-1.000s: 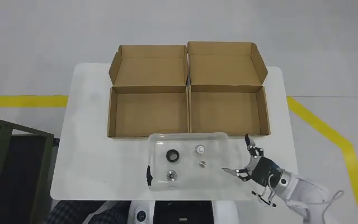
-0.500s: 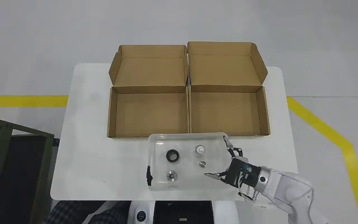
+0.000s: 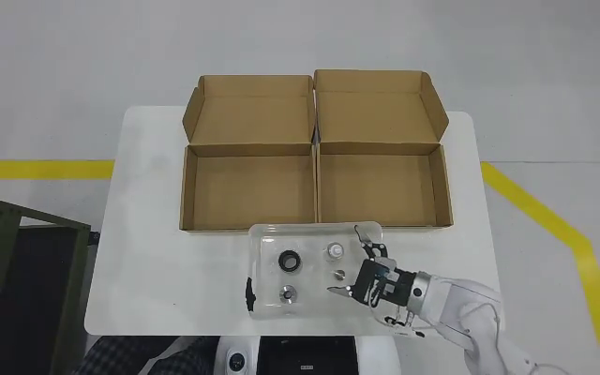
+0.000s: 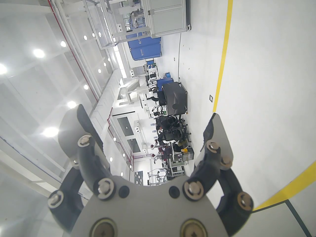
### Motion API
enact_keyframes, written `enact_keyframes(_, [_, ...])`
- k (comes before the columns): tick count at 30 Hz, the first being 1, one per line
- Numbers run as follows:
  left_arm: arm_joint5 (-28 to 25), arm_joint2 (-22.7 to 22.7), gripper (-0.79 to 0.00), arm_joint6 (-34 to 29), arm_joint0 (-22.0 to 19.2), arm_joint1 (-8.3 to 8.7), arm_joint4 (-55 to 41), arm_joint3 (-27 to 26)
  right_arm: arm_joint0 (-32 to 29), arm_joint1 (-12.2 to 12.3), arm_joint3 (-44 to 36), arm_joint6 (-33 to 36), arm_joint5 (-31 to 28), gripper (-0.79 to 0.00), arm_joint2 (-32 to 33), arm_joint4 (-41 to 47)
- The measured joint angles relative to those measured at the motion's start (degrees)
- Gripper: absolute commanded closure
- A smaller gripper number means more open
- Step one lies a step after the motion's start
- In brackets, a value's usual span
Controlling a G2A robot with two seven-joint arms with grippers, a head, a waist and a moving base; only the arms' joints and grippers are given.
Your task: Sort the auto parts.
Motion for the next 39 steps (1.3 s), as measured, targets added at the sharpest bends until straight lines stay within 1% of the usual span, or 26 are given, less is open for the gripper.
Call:
enact_keyframes(13, [0.0,0.0,-0.785,0.0,0.0,0.00,0.0,0.0,3.2,-0.1,2.8,4.7,2.3,-0.785,-4.0,-1.2])
enact_keyframes(16, [0.0,0.0,-0.785,0.0,0.0,0.00,0.0,0.0,3.6,-0.1,3.0,5.8,2.7,-0.736,-4.5,-1.3])
enact_keyframes(18, [0.0,0.0,-0.785,0.0,0.0,0.00,0.0,0.0,3.9,-0.1,3.1,6.5,2.9,-0.683,-4.8,-1.4])
enact_keyframes(22, [0.0,0.0,-0.785,0.0,0.0,0.00,0.0,0.0,4.2,-0.1,3.2,7.6,3.2,-0.659,-5.2,-1.5])
enact_keyframes(26, [0.0,0.0,-0.785,0.0,0.0,0.00,0.0,0.0,4.6,0.0,3.6,8.5,3.4,-0.579,-5.7,-1.7])
enact_keyframes(29, [0.0,0.0,-0.785,0.0,0.0,0.00,0.0,0.0,5.0,0.0,3.9,9.1,3.6,-0.570,-6.1,-1.6])
enact_keyframes(31, [0.0,0.0,-0.785,0.0,0.0,0.00,0.0,0.0,5.4,0.0,4.1,9.5,3.9,-0.545,-6.4,-1.6])
enact_keyframes(32, [0.0,0.0,-0.785,0.0,0.0,0.00,0.0,0.0,5.6,0.0,4.2,9.8,4.1,-0.526,-6.5,-1.6])
enact_keyframes(34, [0.0,0.0,-0.785,0.0,0.0,0.00,0.0,0.0,6.0,-0.1,4.4,10.2,4.6,-0.391,-6.9,-1.6])
enact_keyframes(37, [0.0,0.0,-0.785,0.0,0.0,0.00,0.0,0.0,6.5,-0.1,4.8,10.7,5.0,-0.323,-7.3,-1.8])
enact_keyframes(39, [0.0,0.0,-0.785,0.0,0.0,0.00,0.0,0.0,6.7,-0.1,4.9,11.0,5.2,-0.265,-7.6,-1.8])
